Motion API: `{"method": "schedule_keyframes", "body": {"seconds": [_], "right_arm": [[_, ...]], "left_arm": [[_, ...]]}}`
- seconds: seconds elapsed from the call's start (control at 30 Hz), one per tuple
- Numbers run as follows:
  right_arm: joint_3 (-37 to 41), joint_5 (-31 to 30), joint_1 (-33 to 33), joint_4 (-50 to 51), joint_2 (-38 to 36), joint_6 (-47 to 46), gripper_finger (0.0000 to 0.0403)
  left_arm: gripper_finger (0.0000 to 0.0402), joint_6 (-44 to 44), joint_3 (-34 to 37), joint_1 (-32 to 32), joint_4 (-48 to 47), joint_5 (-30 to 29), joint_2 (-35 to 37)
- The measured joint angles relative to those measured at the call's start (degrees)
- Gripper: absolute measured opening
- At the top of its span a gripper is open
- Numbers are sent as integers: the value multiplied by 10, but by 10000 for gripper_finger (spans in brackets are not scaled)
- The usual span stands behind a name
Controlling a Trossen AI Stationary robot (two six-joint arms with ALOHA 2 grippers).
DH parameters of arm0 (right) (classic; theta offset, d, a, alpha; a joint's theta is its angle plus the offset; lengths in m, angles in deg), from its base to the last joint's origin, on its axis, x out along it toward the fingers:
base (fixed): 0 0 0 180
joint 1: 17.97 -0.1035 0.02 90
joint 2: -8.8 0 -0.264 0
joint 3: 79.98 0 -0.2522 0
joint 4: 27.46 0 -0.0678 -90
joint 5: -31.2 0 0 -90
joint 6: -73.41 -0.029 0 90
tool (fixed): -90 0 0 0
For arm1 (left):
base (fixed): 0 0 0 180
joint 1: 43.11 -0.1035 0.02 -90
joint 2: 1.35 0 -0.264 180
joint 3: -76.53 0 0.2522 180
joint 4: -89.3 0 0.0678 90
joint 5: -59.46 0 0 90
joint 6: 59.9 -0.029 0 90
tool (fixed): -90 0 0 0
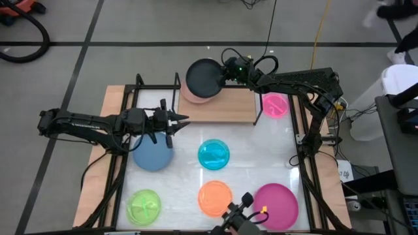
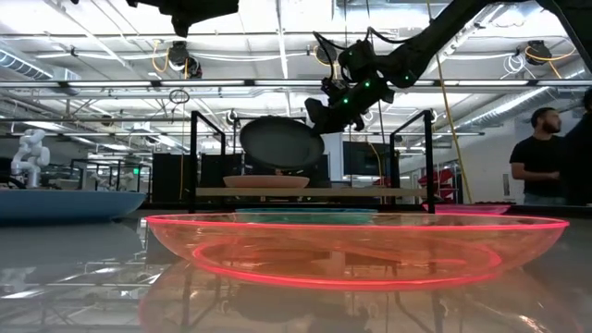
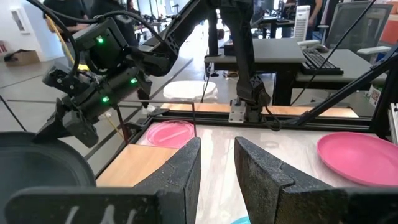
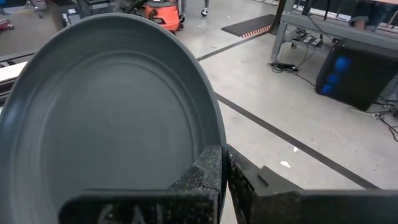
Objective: Place and stack plates onto a shelf
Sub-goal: Stack the black plate on top of the light orange plate on the shelf
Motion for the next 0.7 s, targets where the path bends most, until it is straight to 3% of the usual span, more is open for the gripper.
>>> {"method": "schedule_keyframes", "body": {"seconds": [0.33,0.7], "right_arm": [[1,0,-16,-60,41,0,0],[1,4,-21,-39,63,0,0]], "left_arm": [[104,0,0,0,2,0,0],[104,1,0,2,-6,0,0]]}}
